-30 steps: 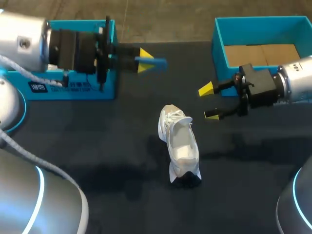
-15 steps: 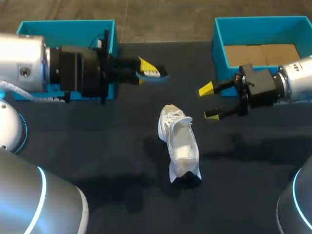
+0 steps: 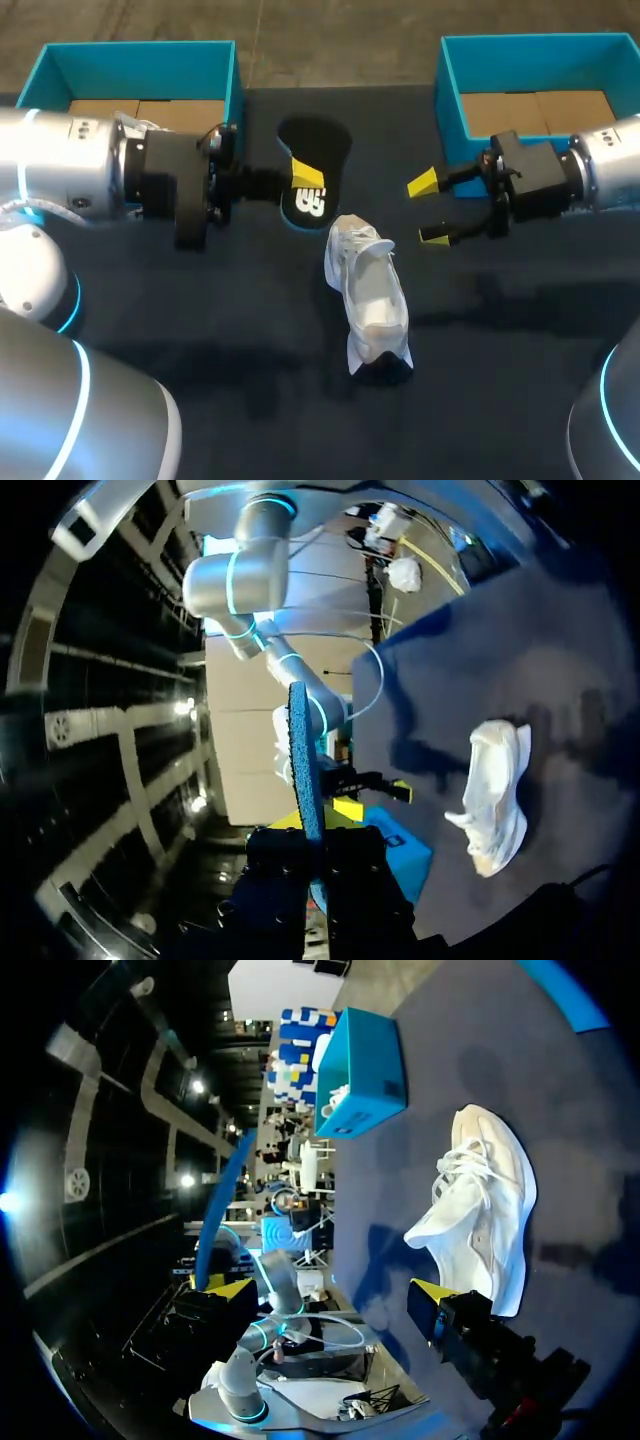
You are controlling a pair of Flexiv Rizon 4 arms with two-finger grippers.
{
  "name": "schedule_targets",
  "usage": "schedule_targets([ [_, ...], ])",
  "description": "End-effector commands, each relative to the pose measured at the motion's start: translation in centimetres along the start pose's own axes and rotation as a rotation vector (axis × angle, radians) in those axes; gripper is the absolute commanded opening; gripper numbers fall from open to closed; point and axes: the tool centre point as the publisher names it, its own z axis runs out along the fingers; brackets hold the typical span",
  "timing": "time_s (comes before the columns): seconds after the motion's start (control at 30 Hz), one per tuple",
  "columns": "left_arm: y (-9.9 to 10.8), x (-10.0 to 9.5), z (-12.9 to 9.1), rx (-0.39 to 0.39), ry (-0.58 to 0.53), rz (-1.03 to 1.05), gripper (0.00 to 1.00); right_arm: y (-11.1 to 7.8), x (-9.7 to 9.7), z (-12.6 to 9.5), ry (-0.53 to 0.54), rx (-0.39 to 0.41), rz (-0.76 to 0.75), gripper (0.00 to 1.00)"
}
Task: Take the shoe out of the shoebox, open the shoe tongue, remove and reinsert the insole, then place the shoe into the shoebox
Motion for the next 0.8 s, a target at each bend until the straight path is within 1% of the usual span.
schedule_targets([
  [0.03,-0.1,1.0,0.1,-0.012,-0.118,0.092,0.0,0.0,0.0,0.1,0.0,-0.001,0.0,1.0],
  [0.43,-0.1,1.0,0.1,-0.012,-0.118,0.092,0.0,0.0,0.0,0.1,0.0,-0.001,0.0,1.0],
  [0.47,-0.1,1.6,0.3,-0.014,-0.098,0.144,0.0,0.0,0.0,0.1,0.0,-0.001,0.0,1.0],
  [0.5,-0.2,2.0,0.4,-0.04,-0.088,0.204,0.0,0.0,0.0,0.1,0.0,-0.001,0.0,1.0],
  [0.53,-0.2,2.7,0.3,-0.042,-0.093,0.219,0.0,0.0,0.0,0.1,0.0,-0.001,0.0,1.0],
  [0.57,-0.3,3.3,0.3,-0.055,-0.075,0.277,0.0,0.0,0.0,0.1,0.0,-0.001,0.0,1.0],
  [0.6,-0.2,4.1,0.4,-0.061,-0.049,0.264,0.0,0.0,0.0,0.1,0.0,-0.001,0.0,1.0],
  [0.7,0.1,5.8,0.5,-0.068,-0.042,0.302,0.0,0.0,0.0,0.1,0.0,-0.001,0.0,1.0],
  [0.73,0.1,6.2,0.5,-0.066,-0.063,0.325,0.0,0.0,0.0,0.1,0.0,-0.001,0.0,1.0],
  [0.8,0.3,6.6,0.5,-0.08,-0.056,0.347,0.0,0.0,0.0,0.1,0.0,-0.001,0.0,1.0],
])
